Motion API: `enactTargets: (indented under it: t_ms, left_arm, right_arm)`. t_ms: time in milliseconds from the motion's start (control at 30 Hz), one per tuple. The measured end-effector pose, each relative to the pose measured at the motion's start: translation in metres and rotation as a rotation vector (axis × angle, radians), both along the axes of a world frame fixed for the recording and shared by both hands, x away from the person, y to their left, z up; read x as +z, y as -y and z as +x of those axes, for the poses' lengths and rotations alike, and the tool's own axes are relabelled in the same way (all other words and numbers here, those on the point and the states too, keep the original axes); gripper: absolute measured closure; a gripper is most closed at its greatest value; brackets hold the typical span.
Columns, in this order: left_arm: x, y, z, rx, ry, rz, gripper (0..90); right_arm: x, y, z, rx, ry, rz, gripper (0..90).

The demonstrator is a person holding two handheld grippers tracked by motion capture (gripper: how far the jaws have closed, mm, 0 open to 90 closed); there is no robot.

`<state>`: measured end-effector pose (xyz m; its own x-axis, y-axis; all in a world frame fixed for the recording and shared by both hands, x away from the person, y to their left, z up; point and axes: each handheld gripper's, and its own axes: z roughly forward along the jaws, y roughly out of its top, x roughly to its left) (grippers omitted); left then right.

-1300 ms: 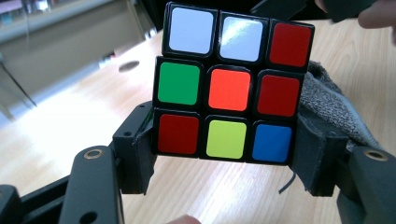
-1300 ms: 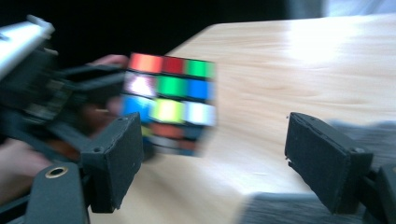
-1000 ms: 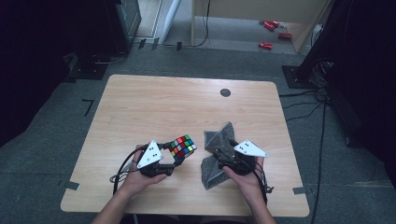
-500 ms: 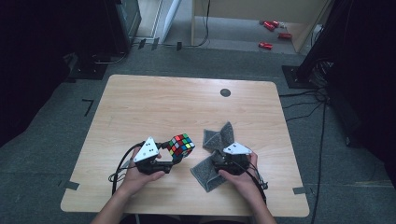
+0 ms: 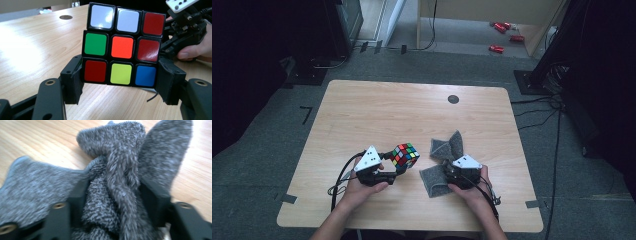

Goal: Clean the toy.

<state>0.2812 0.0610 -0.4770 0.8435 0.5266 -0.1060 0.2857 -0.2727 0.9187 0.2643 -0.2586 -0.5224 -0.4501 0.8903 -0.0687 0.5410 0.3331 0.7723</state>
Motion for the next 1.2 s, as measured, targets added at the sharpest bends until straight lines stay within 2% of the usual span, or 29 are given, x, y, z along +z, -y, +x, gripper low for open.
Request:
enactTargets:
  t_ms: [100,133,167,233,267,333,367,500,567,633,733,800,867,933,967,1000,1133,1200]
  left_arm:
    - [-0.001,0.001,0.0,-0.004,-0.001,0.015,33.9]
    - [-0.002,0.002,0.0,-0.004,-0.001,0.02,33.9]
    - [-0.002,0.002,0.0,-0.003,-0.004,0.019,33.9]
    - [-0.002,0.003,0.0,-0.006,-0.007,0.015,33.8]
    - [-0.002,0.003,0.0,-0.007,-0.008,0.015,33.8]
    - [-0.002,0.004,-0.001,-0.016,-0.008,0.019,33.9]
    - [-0.002,0.005,-0.001,-0.022,-0.01,0.021,33.9]
    - [-0.005,0.016,-0.006,-0.067,-0.004,0.054,33.9]
    - [-0.007,0.022,-0.01,-0.091,-0.001,0.068,33.8]
    - [-0.007,0.028,-0.013,-0.118,0.005,0.07,33.9]
    - [-0.004,0.034,-0.019,-0.158,0.023,0.052,33.8]
    - [-0.002,0.033,-0.021,-0.163,0.029,0.042,33.9]
    - [-0.001,0.028,-0.018,-0.16,0.016,0.008,33.9]
    - [0.0,0.021,-0.015,-0.156,0.0,-0.033,33.7]
    - [0.001,0.02,-0.015,-0.156,0.001,-0.035,33.6]
    - [0.001,0.02,-0.015,-0.158,0.006,-0.033,33.6]
    - [-0.001,0.023,-0.017,-0.17,0.018,-0.027,33.8]
    - [0.0,0.025,-0.019,-0.178,0.029,-0.022,33.8]
  right_arm:
    - [0.0,0.002,-0.001,-0.032,0.031,-0.036,64.9]
    - [0.0,0.003,-0.002,-0.034,0.037,-0.029,69.2]
    - [0.001,0.005,-0.003,-0.033,0.037,-0.001,71.6]
    - [0.004,0.01,-0.003,-0.02,0.014,0.106,73.8]
    - [0.007,0.012,-0.004,-0.011,0.017,0.159,74.3]
    - [0.016,0.012,-0.008,0.019,0.058,0.239,74.6]
    - [0.022,0.011,-0.011,0.041,0.085,0.263,74.5]
    - [0.052,0.0,-0.026,0.139,0.186,0.396,74.1]
    - [0.066,-0.007,-0.034,0.191,0.229,0.445,74.0]
    - [0.075,-0.016,-0.041,0.253,0.248,0.487,73.9]
    - [0.078,-0.032,-0.049,0.315,0.242,0.525,73.4]
    - [0.074,-0.035,-0.048,0.319,0.224,0.541,72.8]
    - [0.069,-0.033,-0.045,0.291,0.205,0.562,72.1]
    - [0.063,-0.03,-0.04,0.254,0.162,0.549,71.5]
    - [0.059,-0.029,-0.037,0.246,0.132,0.555,71.6]
    - [0.058,-0.029,-0.037,0.246,0.125,0.559,71.8]
    - [0.065,-0.035,-0.041,0.287,0.156,0.562,71.7]
    - [0.07,-0.035,-0.043,0.312,0.176,0.584,71.6]
